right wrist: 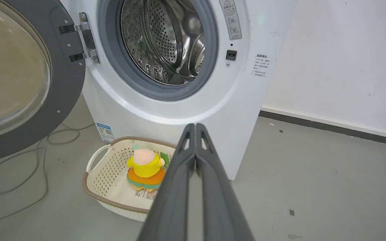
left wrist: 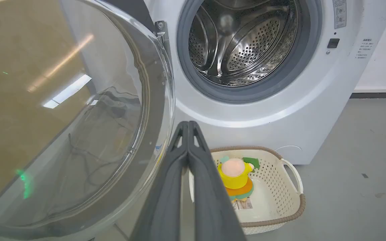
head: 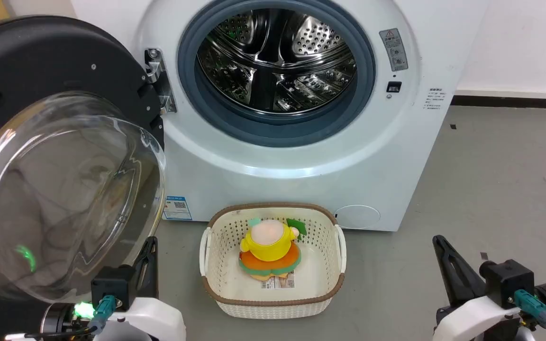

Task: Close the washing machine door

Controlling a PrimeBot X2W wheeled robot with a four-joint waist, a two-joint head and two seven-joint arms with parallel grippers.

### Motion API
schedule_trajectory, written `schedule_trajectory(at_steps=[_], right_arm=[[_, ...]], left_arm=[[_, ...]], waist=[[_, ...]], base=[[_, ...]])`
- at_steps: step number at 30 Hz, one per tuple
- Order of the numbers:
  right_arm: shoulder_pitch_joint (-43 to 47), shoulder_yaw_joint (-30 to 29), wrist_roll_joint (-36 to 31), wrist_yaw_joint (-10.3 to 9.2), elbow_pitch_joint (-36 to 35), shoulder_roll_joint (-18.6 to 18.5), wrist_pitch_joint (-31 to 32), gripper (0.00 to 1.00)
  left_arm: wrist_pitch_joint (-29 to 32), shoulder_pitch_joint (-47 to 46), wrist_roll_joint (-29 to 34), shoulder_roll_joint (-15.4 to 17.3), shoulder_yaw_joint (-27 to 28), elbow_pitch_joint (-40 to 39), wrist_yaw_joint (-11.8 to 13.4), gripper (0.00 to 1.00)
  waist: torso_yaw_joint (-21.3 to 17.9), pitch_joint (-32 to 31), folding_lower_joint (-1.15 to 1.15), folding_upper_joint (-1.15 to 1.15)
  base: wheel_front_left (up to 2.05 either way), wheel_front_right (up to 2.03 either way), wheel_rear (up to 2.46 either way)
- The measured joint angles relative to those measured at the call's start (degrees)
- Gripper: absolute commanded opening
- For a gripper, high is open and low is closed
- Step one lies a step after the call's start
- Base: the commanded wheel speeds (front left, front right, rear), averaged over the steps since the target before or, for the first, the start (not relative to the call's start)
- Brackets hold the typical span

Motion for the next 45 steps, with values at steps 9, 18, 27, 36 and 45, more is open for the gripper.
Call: schedule_trajectory(at_steps=[9, 18, 27, 36, 45], right_arm=[[0.00, -0.01, 0.00, 0.00, 0.00, 0.00, 0.00, 0.00], [0.03, 0.07, 0.11, 0.00, 0.09, -0.01, -0.03, 1.00], [0.04, 0.05, 0.65, 0.00, 0.19, -0.03, -1.04, 1.00], [0.07, 0.21, 1.46, 0.00, 0.16, -0.21, -2.10, 1.00], [0.15, 0.65, 2.64, 0.00, 0.11, -0.63, -3.36, 1.00]], left_arm=[[0.00, 0.00, 0.00, 0.00, -0.02, 0.00, 0.00, 0.00], [-0.03, 0.04, -0.01, 0.00, -0.15, 0.11, 0.10, 1.00], [-1.07, 0.04, -0.01, -0.01, -0.82, 0.22, 0.64, 1.00], [-2.15, 0.04, -0.01, 0.00, -1.29, 0.31, 1.18, 1.00], [-3.42, 0.05, -0.02, 0.01, -1.94, 0.34, 1.90, 1.00]], waist=[[0.00, 0.00, 0.00, 0.00], [0.00, 0.00, 0.00, 0.00], [0.32, 0.00, 0.00, 0.00], [1.45, -0.04, 0.00, 0.00], [4.15, -0.20, 0.00, 0.00]], base=[[0.00, 0.00, 0.00], [0.00, 0.00, 0.00], [0.00, 0.00, 0.00], [0.00, 0.00, 0.00], [0.00, 0.00, 0.00]])
